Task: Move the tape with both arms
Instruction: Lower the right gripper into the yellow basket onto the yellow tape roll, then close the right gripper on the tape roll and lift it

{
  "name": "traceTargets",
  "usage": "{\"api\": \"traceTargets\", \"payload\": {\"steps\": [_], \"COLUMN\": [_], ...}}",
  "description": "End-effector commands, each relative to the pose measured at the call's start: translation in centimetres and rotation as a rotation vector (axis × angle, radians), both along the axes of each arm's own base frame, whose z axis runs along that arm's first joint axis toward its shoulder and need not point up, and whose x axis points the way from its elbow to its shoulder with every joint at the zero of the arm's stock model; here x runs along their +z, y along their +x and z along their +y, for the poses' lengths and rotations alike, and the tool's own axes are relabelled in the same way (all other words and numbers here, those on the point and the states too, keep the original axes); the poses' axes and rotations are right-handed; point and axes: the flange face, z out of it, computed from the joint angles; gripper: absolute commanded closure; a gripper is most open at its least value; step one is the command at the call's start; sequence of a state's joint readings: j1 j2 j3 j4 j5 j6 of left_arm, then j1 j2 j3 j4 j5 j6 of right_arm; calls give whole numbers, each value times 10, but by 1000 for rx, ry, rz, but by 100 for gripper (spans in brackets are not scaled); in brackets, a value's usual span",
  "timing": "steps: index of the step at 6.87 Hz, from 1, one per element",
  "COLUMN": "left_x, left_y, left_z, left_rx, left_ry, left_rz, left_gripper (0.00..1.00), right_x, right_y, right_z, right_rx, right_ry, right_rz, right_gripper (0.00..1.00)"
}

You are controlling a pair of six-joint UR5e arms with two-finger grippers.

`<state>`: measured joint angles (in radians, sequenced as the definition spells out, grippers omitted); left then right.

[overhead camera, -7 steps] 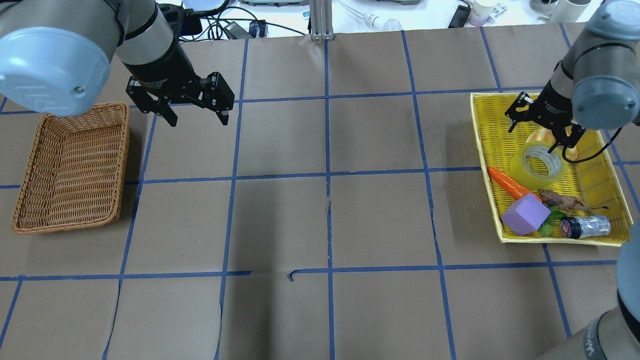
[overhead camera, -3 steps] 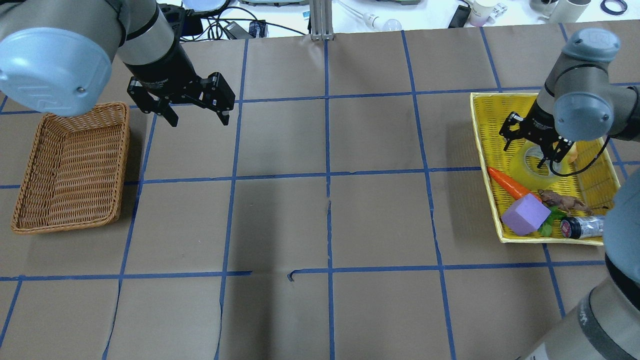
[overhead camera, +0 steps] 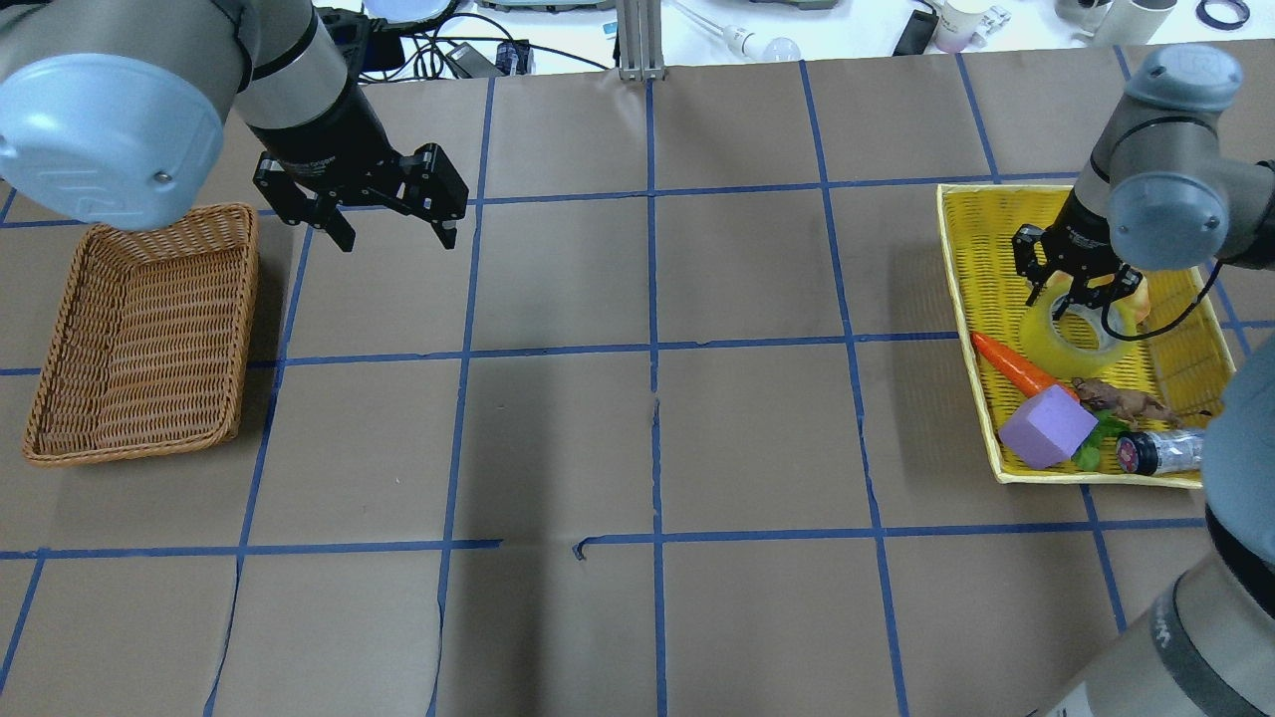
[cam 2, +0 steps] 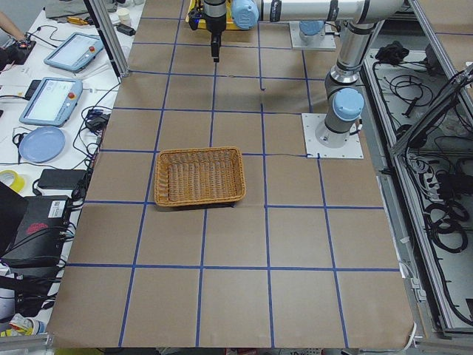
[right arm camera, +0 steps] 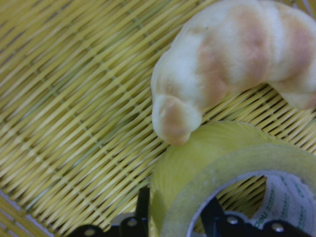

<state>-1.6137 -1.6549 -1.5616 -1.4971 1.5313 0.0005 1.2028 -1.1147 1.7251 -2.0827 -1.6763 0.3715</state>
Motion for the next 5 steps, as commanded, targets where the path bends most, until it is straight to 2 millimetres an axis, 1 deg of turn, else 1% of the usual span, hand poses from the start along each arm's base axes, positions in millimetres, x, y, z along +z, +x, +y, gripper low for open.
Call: {"api": "traceTargets", "payload": {"steps": [1,2,3,4,5], "left_x": [2,2,2,2,2], "left_y": [0,1,1,1,1], "left_z": [0,0,0,0,-1], "left_rx": [-1,1,1,1,1], "left_ry": [-4,-6,-6,-6,-8], "left_rz": [-2,-1,-2,-1,-2], "left_gripper": [0,0,0,0,0], "right_x": [34,54,90,122,134], "right_y": [-4,-6,0,20,80], "right_z": [-12,-19,-23,-23,-28], "right_rx": [5,7,16,36,85], "right_ry": [-17,-33,-55,-56,-61], "right_rz": [10,19,23,10,12], "right_gripper": [100,100,100,100,100]}}
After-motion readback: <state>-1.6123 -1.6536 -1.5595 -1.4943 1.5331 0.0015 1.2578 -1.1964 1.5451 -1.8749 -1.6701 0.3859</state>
